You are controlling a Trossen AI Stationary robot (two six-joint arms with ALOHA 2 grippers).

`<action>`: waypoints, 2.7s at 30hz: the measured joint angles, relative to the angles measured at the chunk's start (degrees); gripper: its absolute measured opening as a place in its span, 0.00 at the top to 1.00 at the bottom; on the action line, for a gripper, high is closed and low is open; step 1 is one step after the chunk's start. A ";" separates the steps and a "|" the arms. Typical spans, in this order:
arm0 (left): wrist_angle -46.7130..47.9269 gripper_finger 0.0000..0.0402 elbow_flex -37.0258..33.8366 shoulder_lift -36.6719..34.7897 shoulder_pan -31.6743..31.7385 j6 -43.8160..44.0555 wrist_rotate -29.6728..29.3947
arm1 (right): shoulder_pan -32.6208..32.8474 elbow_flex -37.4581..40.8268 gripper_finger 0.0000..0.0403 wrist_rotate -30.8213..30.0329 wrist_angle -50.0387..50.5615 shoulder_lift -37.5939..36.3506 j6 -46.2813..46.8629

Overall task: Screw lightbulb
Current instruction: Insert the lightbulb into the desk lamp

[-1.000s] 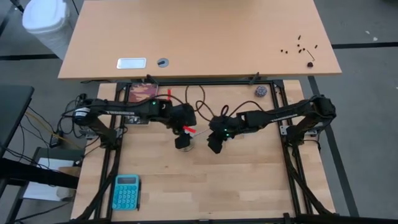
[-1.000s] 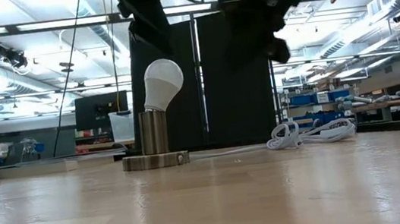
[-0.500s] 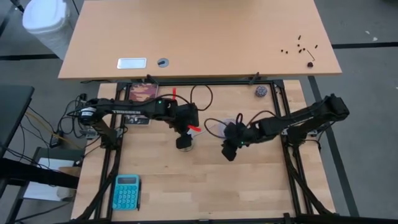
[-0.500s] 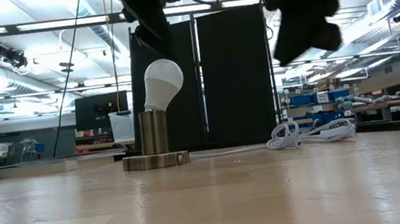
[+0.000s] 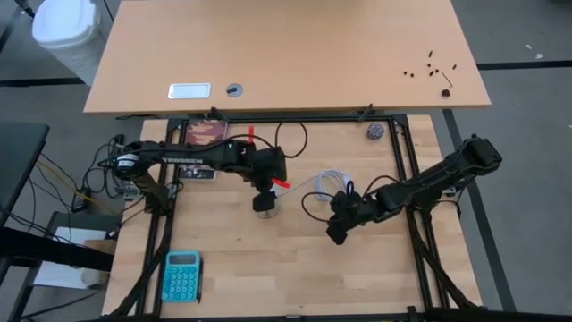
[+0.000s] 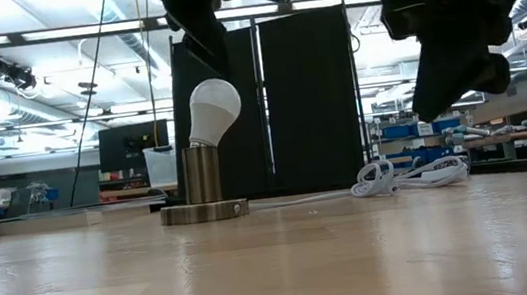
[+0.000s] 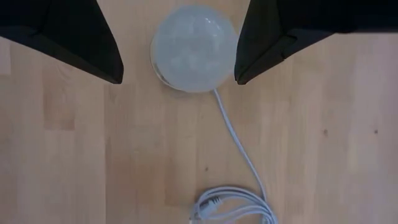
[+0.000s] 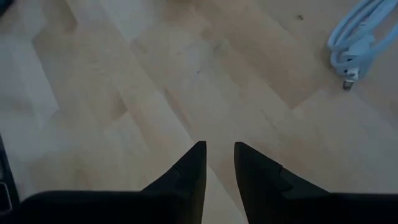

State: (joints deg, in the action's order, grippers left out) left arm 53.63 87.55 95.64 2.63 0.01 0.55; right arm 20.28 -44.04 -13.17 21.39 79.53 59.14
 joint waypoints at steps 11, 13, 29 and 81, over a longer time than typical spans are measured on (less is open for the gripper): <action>4.83 0.22 6.89 4.31 1.01 -1.57 0.82 | -0.40 1.74 0.75 -2.11 -6.48 0.00 -0.18; 7.66 0.22 9.85 6.70 1.11 -3.08 0.81 | -0.78 1.74 0.73 -1.79 -6.35 0.00 -0.44; 21.77 0.22 22.30 17.45 2.75 -7.48 4.53 | -0.81 1.74 0.70 -2.11 -9.50 0.07 2.79; 30.44 0.23 20.41 23.31 3.50 -14.24 8.31 | -2.04 1.71 0.70 -3.93 -16.35 0.07 -0.11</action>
State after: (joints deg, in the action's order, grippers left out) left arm 84.08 107.97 118.96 6.13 -14.22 8.86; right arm 18.24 -42.33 -17.10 5.04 79.59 59.02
